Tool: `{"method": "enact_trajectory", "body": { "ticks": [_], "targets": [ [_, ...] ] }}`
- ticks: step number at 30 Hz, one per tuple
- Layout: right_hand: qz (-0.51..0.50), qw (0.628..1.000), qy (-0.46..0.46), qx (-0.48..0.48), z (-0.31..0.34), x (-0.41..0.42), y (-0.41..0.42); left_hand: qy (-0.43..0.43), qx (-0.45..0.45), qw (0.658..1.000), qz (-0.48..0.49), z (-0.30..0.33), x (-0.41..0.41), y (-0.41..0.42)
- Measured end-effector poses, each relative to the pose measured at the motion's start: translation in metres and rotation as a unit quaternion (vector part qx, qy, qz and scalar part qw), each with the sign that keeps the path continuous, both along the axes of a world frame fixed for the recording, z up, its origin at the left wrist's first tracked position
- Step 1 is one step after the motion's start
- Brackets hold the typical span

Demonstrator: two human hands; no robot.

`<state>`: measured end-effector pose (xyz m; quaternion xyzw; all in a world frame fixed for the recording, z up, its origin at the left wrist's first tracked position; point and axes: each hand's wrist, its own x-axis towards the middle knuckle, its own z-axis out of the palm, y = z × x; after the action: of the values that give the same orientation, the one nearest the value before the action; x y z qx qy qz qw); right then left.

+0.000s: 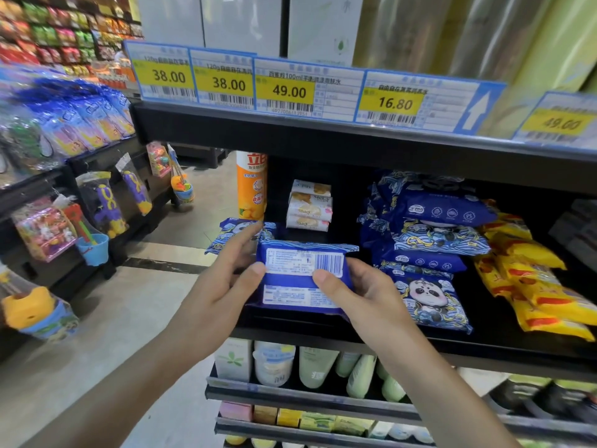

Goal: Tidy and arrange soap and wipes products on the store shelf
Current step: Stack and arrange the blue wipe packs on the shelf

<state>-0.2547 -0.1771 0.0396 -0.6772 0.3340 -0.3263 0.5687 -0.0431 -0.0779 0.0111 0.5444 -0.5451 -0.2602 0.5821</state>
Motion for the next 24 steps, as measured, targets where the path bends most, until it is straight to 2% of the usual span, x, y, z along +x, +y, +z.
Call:
{"method": "enact_trajectory", "body": {
  "ticks": [3,5,7,13,18,24],
  "targets": [
    [-0.030,0.998,-0.017,0.061,0.003,0.001,0.000,-0.121,-0.011,0.992,0.043,-0.001,0.006,0.002],
    [-0.039,0.995,-0.020,0.089,0.006,0.003,-0.001,-0.233,-0.010,0.970,0.071,0.000,0.007,0.003],
    [-0.052,0.993,-0.011,0.109,0.007,0.004,-0.002,-0.299,-0.011,0.952,0.060,0.000,0.007,0.000],
    [-0.064,0.975,-0.026,0.213,0.006,0.002,-0.002,-0.285,-0.015,0.957,0.046,0.003,0.009,0.000],
    [-0.057,0.972,-0.015,0.227,0.008,0.006,-0.002,-0.340,-0.049,0.937,0.066,0.003,-0.007,-0.005],
    [-0.041,0.964,-0.027,0.261,0.013,0.001,-0.005,-0.315,-0.065,0.945,0.059,0.007,-0.008,-0.006]
  ]
}}
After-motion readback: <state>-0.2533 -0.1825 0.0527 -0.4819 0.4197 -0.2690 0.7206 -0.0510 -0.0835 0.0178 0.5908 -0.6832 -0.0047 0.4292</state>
